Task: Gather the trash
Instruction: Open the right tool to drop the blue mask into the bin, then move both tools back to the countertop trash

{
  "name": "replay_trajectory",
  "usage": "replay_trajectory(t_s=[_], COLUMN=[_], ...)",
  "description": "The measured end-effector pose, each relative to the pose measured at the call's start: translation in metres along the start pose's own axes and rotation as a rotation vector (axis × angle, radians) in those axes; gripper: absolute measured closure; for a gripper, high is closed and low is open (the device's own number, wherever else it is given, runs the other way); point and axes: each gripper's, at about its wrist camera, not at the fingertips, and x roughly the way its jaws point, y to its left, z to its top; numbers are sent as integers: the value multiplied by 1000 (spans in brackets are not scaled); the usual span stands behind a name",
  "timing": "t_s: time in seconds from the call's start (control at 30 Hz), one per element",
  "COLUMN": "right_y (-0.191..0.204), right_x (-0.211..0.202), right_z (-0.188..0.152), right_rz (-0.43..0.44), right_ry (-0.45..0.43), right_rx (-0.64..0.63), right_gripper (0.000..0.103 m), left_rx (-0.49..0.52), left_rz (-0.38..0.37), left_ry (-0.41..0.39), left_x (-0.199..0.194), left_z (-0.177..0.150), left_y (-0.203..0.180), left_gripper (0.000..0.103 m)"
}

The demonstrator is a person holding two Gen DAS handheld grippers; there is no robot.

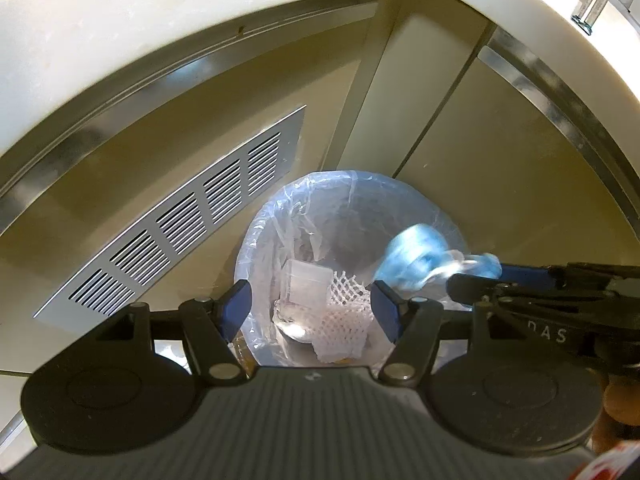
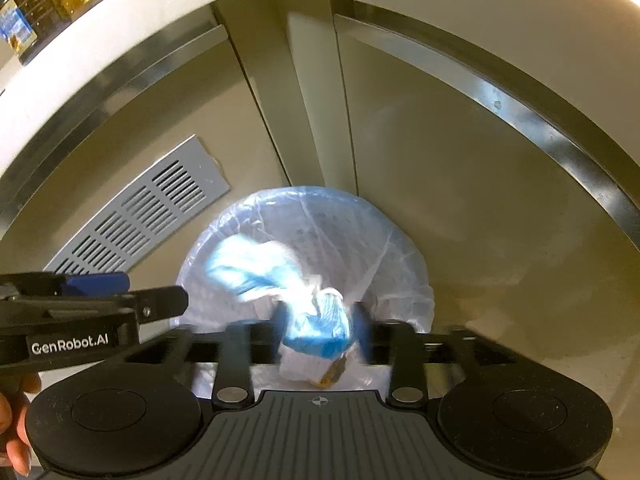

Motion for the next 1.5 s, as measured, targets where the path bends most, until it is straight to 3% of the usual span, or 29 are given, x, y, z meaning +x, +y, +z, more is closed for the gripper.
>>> replay_trajectory(t_s=[0.43,1.0,1.27,1.5], right_y=[4,35,29,13], right_x=[-17,-136,-164,-172], right_z=[0,34,63,100], right_rz=[-6,19,21,22], right_ry=[-3,-326,-430,-467], right_rx=[7,-47,-57,-107], right_gripper=[52,52,52,52], left_rx=[-1,99,79,32], left_rz=[-4,-78,-40,7], left_ry=[-21,-276,-383,-450], left_x=[-16,-118,-149,-159], left_z=[3,39,76,116], left_y=[1,-30,-30,-21], left_gripper=[41,41,40,28])
